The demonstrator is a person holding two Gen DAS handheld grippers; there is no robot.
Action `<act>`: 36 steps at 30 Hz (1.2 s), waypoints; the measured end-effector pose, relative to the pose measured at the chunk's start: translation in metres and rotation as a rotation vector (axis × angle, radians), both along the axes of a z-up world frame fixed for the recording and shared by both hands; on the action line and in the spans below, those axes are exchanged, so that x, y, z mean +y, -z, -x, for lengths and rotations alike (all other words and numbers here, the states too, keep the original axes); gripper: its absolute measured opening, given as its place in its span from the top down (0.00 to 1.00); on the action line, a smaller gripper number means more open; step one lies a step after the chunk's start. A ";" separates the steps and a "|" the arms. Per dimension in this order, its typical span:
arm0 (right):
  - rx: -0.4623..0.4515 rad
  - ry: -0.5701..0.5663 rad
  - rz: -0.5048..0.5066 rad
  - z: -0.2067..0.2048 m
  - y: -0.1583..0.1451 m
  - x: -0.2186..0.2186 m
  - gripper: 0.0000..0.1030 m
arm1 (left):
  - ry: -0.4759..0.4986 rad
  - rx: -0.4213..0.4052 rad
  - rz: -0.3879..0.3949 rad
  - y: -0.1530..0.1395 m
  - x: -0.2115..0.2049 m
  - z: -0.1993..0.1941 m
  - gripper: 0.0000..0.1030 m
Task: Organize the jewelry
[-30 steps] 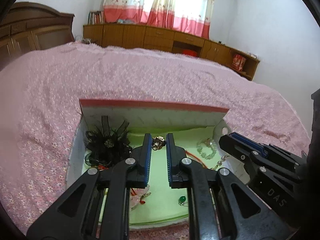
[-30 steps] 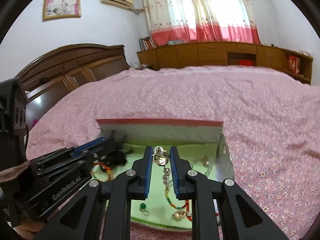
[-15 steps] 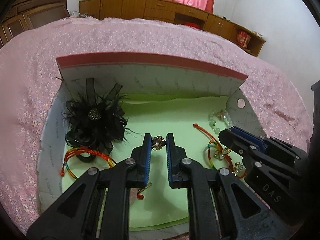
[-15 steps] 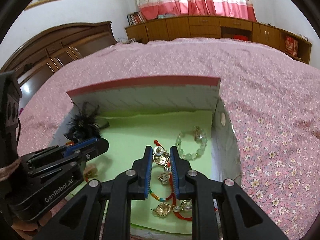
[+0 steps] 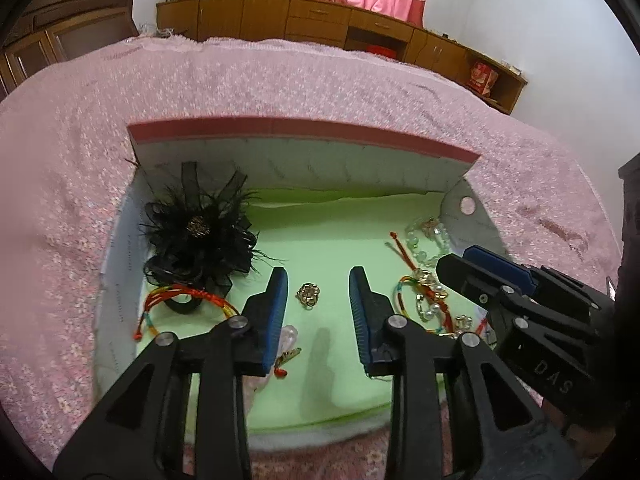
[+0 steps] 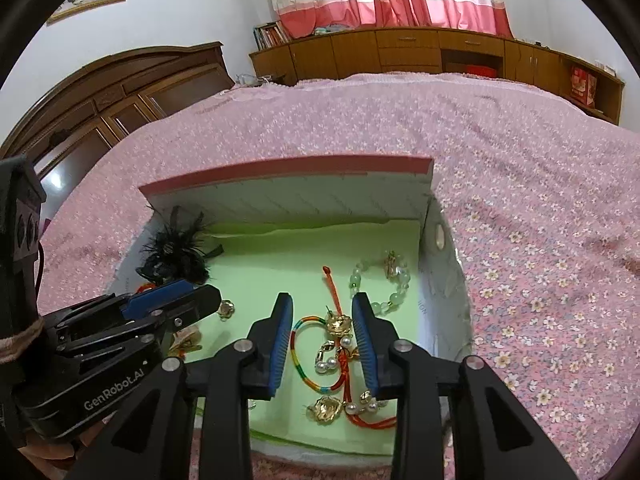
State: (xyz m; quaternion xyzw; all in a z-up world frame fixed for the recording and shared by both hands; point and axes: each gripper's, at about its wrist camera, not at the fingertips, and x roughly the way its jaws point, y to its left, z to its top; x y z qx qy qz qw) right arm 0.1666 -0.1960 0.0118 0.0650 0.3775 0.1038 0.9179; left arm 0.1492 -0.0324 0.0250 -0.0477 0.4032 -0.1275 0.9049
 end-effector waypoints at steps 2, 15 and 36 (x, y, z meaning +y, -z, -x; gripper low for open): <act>-0.012 -0.004 -0.007 0.007 -0.005 0.001 0.65 | -0.002 -0.017 0.003 -0.007 0.000 0.007 0.75; -0.116 -0.040 -0.036 0.065 -0.037 0.009 0.51 | -0.042 -0.090 -0.011 -0.024 0.014 0.058 0.67; -0.201 0.042 0.019 0.125 -0.017 0.010 0.35 | -0.118 -0.176 -0.043 -0.013 0.020 0.104 0.63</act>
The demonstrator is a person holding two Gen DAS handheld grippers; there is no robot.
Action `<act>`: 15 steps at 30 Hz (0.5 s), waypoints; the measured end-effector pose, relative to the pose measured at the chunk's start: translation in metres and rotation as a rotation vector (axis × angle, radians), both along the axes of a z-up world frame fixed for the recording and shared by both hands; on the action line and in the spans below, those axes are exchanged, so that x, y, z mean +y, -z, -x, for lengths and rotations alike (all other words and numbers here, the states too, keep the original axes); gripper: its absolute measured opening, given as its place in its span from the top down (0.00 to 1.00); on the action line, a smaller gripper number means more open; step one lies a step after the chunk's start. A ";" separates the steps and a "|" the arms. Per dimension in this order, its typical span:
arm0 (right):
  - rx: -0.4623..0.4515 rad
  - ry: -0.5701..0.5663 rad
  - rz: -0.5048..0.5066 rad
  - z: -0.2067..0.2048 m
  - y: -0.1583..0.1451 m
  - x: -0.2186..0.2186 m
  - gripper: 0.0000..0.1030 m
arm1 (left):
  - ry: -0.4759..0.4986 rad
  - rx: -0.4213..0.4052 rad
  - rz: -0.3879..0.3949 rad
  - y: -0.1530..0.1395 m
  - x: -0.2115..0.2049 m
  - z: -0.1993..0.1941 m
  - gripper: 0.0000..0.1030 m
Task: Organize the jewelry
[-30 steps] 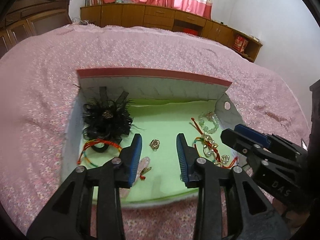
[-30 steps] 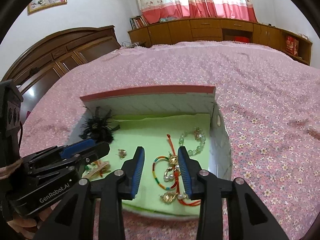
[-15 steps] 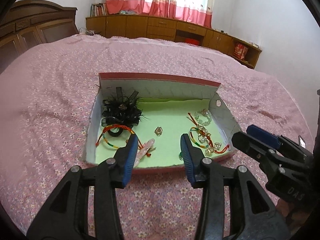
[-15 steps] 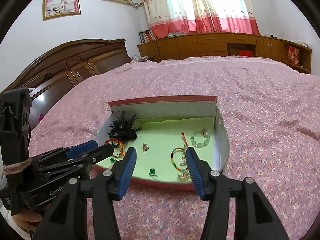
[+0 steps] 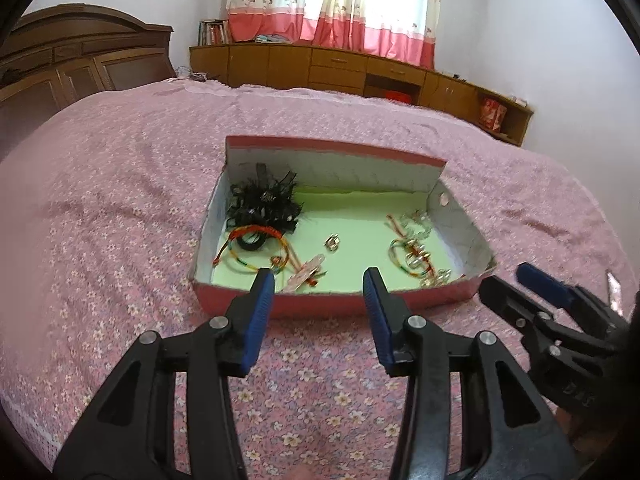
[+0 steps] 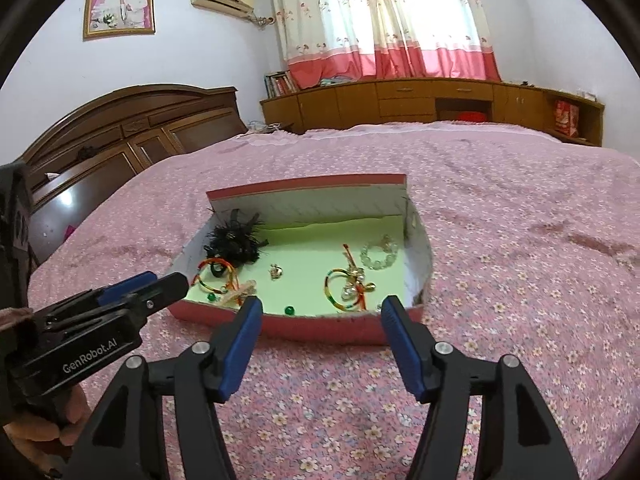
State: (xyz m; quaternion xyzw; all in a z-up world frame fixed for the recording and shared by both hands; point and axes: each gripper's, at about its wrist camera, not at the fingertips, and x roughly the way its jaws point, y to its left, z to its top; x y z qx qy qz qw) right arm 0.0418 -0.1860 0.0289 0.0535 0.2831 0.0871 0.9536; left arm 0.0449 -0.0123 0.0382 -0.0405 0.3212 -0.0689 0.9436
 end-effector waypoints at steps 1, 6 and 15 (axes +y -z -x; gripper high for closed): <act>-0.002 0.005 0.008 0.001 0.002 0.001 0.34 | -0.011 0.003 -0.010 0.003 0.000 0.000 0.63; -0.011 0.023 0.038 0.005 0.009 0.003 0.31 | -0.032 -0.005 -0.013 0.010 0.002 0.003 0.63; -0.035 0.046 0.071 0.011 0.018 0.008 0.30 | -0.062 -0.041 -0.035 0.011 0.003 0.007 0.62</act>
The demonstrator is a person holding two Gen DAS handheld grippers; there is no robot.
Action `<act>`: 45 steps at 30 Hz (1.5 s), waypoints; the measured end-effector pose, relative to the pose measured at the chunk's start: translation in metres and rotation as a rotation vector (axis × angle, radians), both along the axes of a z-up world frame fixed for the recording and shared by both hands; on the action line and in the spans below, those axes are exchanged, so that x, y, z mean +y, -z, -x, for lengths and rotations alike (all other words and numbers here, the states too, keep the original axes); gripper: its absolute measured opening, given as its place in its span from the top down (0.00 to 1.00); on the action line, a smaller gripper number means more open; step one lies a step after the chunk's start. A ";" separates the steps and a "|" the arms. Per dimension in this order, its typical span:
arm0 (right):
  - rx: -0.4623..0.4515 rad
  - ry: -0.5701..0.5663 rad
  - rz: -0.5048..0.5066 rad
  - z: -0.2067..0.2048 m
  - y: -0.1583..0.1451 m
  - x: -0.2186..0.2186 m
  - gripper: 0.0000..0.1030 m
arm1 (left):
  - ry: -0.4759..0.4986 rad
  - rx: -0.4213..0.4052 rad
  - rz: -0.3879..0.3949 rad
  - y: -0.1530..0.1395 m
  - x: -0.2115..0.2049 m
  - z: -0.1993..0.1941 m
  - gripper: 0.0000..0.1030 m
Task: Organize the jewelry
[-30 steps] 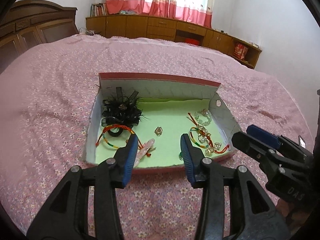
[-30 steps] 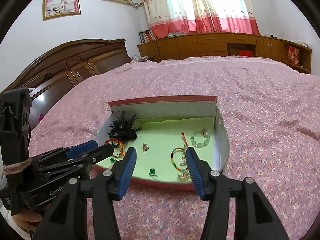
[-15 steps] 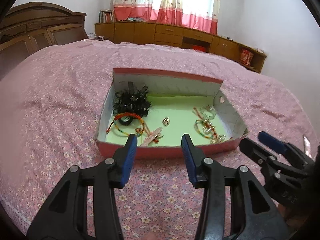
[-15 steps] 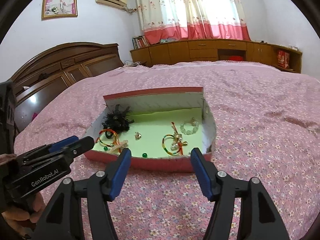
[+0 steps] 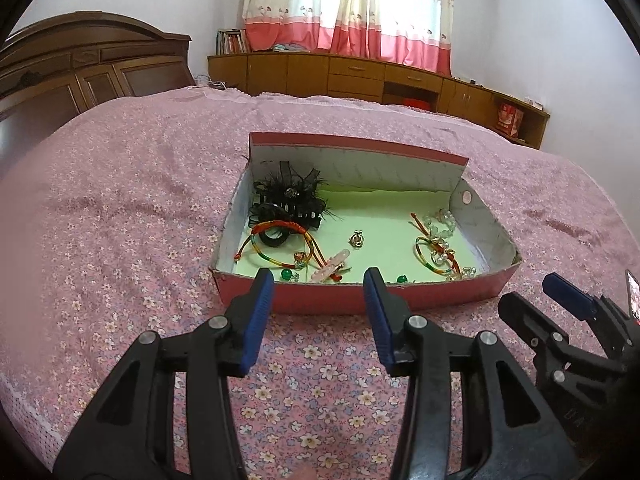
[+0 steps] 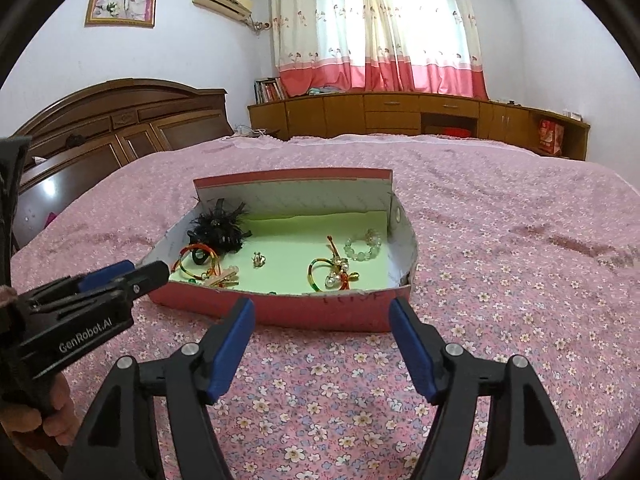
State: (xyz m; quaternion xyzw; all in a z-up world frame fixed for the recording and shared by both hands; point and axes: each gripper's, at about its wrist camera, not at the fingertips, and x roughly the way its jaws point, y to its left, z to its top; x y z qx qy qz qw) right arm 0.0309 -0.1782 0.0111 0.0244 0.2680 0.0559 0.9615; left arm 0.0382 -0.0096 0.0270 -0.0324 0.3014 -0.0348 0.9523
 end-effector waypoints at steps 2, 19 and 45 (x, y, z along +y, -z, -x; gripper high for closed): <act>0.006 0.005 -0.001 -0.001 0.002 0.000 0.30 | 0.002 0.001 -0.007 0.002 -0.001 0.000 0.62; -0.018 0.054 -0.013 0.003 0.003 -0.007 0.30 | 0.028 -0.032 -0.030 0.001 -0.010 0.005 0.62; -0.027 0.056 -0.007 0.004 -0.001 -0.006 0.30 | 0.029 -0.052 -0.024 -0.003 -0.009 0.006 0.61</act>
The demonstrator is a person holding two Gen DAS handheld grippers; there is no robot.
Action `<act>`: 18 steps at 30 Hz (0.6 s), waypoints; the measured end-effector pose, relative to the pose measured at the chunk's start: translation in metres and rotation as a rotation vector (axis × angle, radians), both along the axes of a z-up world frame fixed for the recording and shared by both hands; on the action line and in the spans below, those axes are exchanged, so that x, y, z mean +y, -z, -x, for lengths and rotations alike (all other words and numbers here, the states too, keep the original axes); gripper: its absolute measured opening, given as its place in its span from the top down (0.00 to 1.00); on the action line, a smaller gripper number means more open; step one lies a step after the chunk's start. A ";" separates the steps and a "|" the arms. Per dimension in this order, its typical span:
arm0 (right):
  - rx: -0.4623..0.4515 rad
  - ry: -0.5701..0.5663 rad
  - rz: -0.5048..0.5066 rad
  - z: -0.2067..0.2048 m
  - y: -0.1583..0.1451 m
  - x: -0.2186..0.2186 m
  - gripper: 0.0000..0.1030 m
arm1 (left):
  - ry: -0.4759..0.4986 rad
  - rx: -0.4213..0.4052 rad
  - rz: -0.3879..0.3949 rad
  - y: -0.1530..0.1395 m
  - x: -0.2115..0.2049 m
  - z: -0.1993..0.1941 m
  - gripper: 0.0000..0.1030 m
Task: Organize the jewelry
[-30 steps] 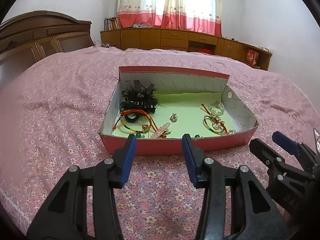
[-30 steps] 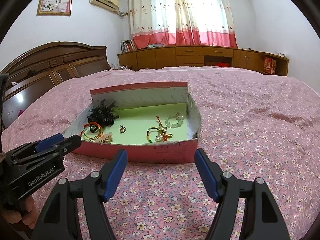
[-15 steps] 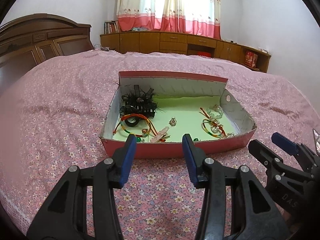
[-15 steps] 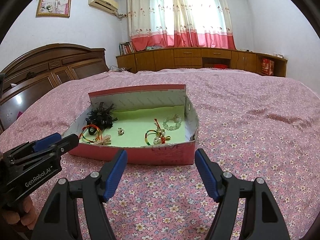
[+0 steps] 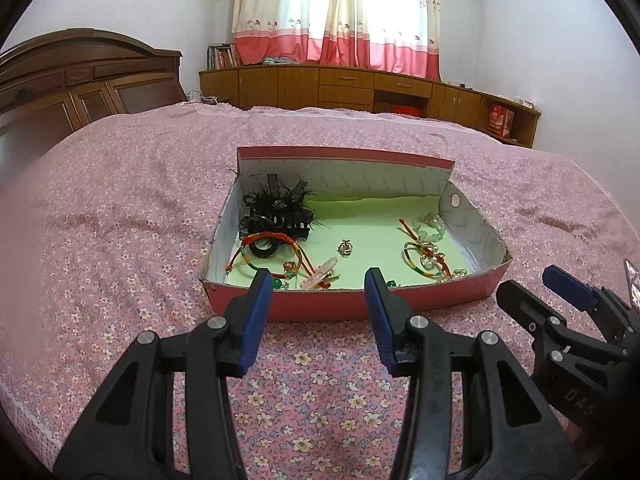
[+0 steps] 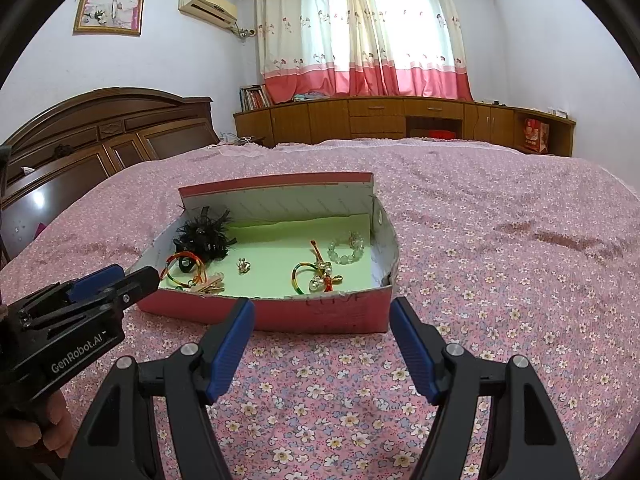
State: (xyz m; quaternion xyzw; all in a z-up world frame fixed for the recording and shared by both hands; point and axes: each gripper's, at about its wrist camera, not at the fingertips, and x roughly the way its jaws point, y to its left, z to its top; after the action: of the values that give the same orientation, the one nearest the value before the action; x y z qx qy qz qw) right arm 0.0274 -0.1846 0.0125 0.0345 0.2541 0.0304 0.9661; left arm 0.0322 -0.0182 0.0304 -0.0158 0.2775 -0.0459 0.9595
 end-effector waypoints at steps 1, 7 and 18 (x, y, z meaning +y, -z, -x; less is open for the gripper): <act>0.001 0.000 0.000 0.000 0.000 0.000 0.30 | 0.000 0.000 0.001 0.000 0.000 0.000 0.61; 0.001 0.000 -0.001 0.000 0.000 0.000 0.30 | 0.001 -0.001 0.000 0.000 0.000 0.000 0.62; 0.001 -0.001 0.000 0.000 -0.001 0.000 0.30 | 0.001 0.002 0.009 0.000 0.001 -0.001 0.62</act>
State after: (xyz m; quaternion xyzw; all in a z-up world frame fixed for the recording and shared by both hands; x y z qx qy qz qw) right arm 0.0277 -0.1848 0.0133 0.0346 0.2547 0.0307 0.9659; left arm 0.0329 -0.0171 0.0307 -0.0199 0.2784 -0.0475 0.9591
